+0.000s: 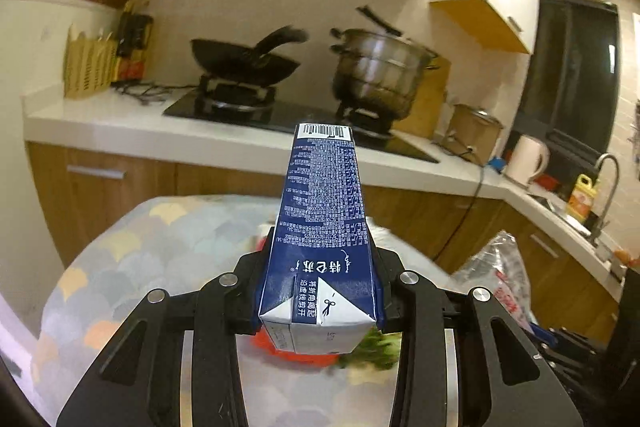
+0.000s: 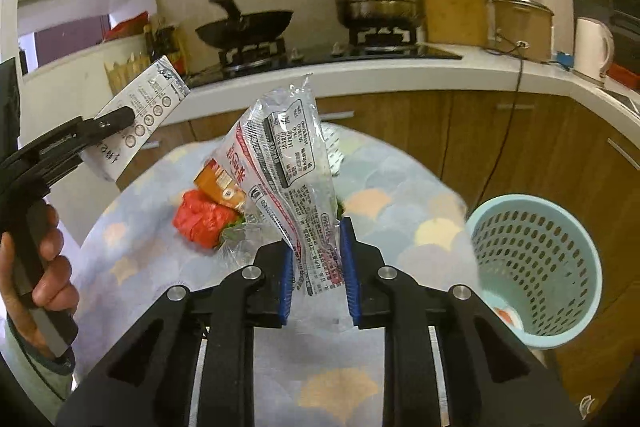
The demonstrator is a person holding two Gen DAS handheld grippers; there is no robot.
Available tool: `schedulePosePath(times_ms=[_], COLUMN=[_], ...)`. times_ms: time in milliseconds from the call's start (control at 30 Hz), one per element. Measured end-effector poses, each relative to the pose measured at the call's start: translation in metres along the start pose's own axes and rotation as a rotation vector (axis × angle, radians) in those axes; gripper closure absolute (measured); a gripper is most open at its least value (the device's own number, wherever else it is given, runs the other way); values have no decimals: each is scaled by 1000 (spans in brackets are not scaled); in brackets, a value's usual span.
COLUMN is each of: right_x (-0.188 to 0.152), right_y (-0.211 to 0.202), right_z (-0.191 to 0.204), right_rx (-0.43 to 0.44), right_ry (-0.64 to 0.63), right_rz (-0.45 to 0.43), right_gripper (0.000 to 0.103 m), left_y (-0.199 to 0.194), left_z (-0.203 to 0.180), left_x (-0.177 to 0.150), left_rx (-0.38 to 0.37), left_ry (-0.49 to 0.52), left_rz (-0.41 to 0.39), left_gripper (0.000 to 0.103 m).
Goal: Collect trash
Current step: 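Carry the milk carton and plastic bag to the blue basket and release both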
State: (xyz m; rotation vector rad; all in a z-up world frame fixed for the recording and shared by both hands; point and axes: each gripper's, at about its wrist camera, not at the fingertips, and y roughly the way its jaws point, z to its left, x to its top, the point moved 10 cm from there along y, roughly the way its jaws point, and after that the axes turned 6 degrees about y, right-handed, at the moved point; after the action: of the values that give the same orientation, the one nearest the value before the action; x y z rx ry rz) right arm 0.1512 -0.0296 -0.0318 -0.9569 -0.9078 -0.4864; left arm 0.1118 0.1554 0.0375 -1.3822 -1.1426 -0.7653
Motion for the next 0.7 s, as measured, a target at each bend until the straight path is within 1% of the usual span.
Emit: schedulePosePath(times_ms=[100,167,233,333,433,500,533,600,667,700], right_x=[9,17,19,22,22,21,20,17,10,6], right_y=[-11,-19,-24,-34,-39,-43,-44,-45,-43,-43], right_z=[-13,-27,-40,-70,-99,-124,-134,-160,-190,-201], right_rx=[-7,-26,-44,-84,-123,-161,-178,-217,-261,-277], right_ry=[21,37,52,88,125,158,171,207,252,270], right_rz=[-29,-53,-68,-88,-96,-97,-95,-86,-66,-58], right_gripper=[84,84,84,84,84,84,84,84,84,84], left_y=[-5,-3,3,12,26,33,41,51,66,71], left_z=[-27,-47,-70,-97,-131,-148,-163,-185,-216,-224], left_x=[6,7,6,2,-3,-7,-10,-16,-26,-30], left_rx=[-36,-82,-134,-182,-235,-258,-278,-311,-345,-353], left_ry=[36,47,55,73,96,115,129,147,185,193], left_rz=[-12,-10,5,25,57,74,91,120,155,168], left_gripper=[67,67,67,67,67,67,67,67,67,67])
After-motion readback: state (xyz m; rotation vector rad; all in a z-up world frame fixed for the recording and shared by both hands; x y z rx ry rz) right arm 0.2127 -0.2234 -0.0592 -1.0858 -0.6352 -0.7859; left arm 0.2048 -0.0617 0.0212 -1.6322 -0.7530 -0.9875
